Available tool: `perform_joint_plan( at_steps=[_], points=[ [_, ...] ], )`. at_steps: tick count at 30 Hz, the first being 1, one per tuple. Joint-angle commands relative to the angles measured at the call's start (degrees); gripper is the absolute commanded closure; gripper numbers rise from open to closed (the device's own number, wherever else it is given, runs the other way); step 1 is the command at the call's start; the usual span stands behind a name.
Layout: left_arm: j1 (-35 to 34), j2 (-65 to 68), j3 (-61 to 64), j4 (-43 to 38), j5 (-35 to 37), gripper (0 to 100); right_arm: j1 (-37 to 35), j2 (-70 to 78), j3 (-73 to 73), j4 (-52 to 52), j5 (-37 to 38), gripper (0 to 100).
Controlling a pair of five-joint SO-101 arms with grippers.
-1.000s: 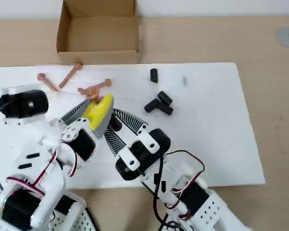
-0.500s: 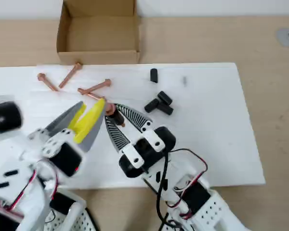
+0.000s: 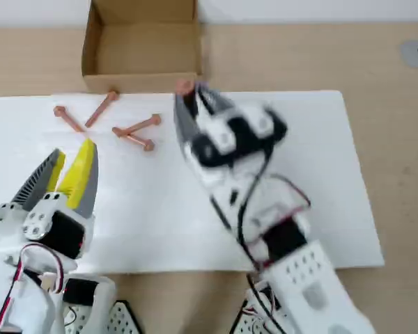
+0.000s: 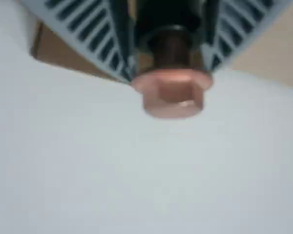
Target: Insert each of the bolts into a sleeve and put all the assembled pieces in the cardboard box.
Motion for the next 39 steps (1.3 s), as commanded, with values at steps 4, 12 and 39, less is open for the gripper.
perform_joint_plan(
  at_steps=[4, 12, 39],
  points=[
    [-0.88, -0.13, -2.64, 3.52, -4.40, 82, 2.95, 26.24, -28.44, -1.67, -0.79, 98.9],
    [-0.88, -0.13, -2.11, 4.31, -4.84, 82, 5.32, 52.00, -53.85, -0.53, -0.62, 98.9],
    [-0.88, -0.04, -0.53, 9.49, -4.84, 82, 9.71, 105.01, -102.64, 4.57, -0.97, 98.7]
  ],
)
